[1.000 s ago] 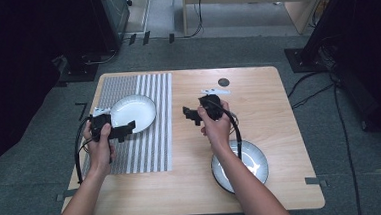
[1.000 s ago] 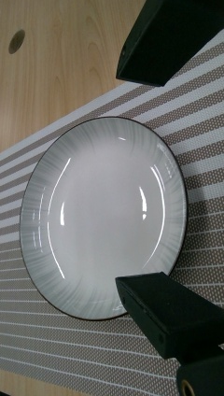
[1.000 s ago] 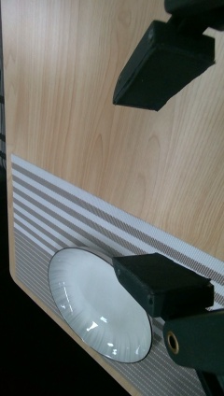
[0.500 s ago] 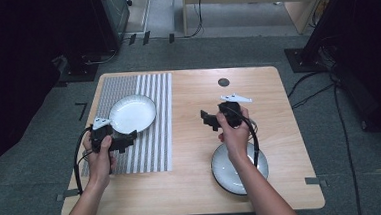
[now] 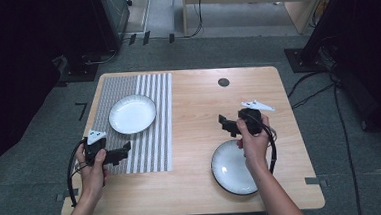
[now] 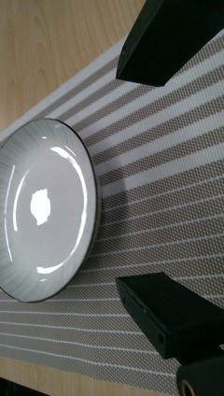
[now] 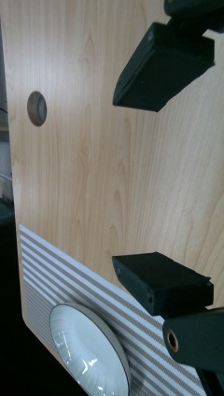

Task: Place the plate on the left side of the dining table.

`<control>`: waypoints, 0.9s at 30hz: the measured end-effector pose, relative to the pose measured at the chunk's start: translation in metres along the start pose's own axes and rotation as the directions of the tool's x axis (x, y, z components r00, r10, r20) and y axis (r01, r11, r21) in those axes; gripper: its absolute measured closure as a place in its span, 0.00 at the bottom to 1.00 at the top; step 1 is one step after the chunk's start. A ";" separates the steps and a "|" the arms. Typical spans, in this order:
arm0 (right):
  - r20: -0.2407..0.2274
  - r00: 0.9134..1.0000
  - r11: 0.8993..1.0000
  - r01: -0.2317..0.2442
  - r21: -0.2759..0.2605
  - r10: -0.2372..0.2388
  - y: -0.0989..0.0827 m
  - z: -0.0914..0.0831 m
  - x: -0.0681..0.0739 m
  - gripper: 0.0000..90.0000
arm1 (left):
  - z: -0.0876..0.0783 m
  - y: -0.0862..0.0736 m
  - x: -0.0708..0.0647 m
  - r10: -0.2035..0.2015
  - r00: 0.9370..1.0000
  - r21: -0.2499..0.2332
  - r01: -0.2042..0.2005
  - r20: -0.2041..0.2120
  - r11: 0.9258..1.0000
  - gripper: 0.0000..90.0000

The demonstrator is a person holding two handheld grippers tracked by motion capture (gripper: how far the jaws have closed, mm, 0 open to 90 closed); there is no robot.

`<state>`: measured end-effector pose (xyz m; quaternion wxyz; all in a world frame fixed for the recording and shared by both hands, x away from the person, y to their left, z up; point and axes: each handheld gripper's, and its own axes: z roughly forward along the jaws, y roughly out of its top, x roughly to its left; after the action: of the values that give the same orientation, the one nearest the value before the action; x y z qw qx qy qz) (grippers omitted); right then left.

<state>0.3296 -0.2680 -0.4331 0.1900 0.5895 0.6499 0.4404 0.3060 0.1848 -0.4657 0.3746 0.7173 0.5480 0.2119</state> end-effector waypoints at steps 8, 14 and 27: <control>0.043 0.999 1.000 -0.025 -0.004 0.025 -0.014 -0.020 -0.028 0.22 | -0.003 -0.020 0.012 -0.022 0.999 0.014 0.023 -0.030 1.000 0.03; 0.085 0.995 0.998 -0.059 0.005 0.058 -0.033 -0.033 -0.055 0.22 | -0.004 -0.036 0.020 -0.021 0.996 0.017 0.022 -0.083 1.000 0.03; 0.171 0.978 0.993 -0.119 -0.001 0.118 -0.068 -0.065 -0.100 0.22 | -0.005 -0.059 0.029 0.039 0.983 0.049 -0.031 -0.181 0.998 0.03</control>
<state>0.2622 -0.3787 -0.4797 0.2155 0.6636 0.5970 0.3958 0.2743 0.2208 -0.5113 0.3024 0.7129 0.5720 0.2704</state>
